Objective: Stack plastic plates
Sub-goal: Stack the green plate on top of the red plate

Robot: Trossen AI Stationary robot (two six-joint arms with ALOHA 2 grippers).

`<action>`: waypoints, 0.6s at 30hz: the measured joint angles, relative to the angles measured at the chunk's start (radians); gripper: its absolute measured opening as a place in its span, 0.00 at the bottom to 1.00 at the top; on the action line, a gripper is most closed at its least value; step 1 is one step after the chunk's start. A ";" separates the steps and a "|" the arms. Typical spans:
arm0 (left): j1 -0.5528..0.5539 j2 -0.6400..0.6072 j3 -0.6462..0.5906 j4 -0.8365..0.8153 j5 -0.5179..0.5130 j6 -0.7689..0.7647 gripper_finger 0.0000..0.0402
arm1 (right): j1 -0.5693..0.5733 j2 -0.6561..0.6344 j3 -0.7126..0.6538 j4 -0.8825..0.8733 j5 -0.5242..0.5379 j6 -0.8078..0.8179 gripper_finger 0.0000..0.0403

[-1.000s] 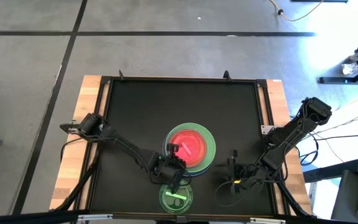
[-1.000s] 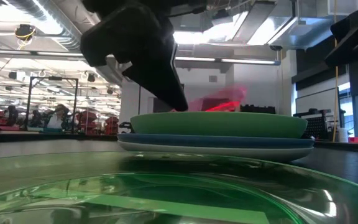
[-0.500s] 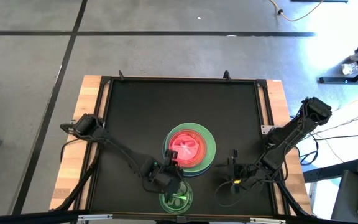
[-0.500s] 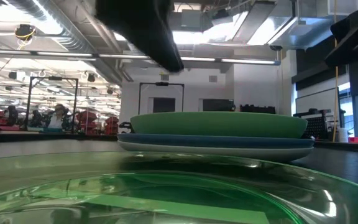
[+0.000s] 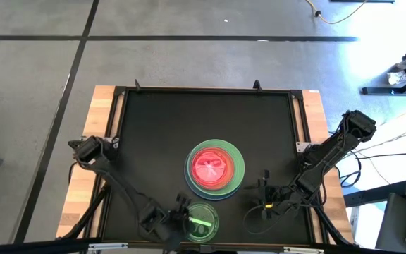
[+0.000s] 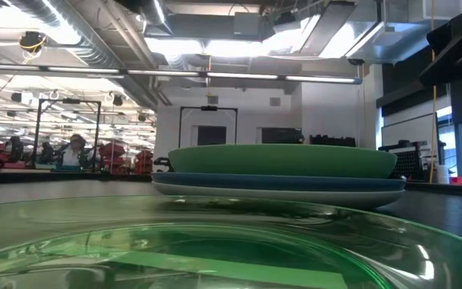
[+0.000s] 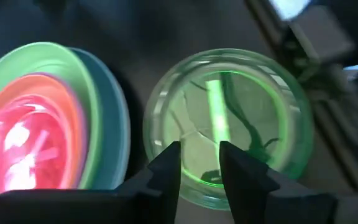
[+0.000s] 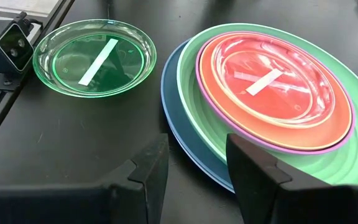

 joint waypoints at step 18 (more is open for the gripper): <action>-0.110 0.001 -0.097 0.171 0.080 -0.104 0.24 | 0.000 0.000 0.000 0.000 0.000 0.016 0.38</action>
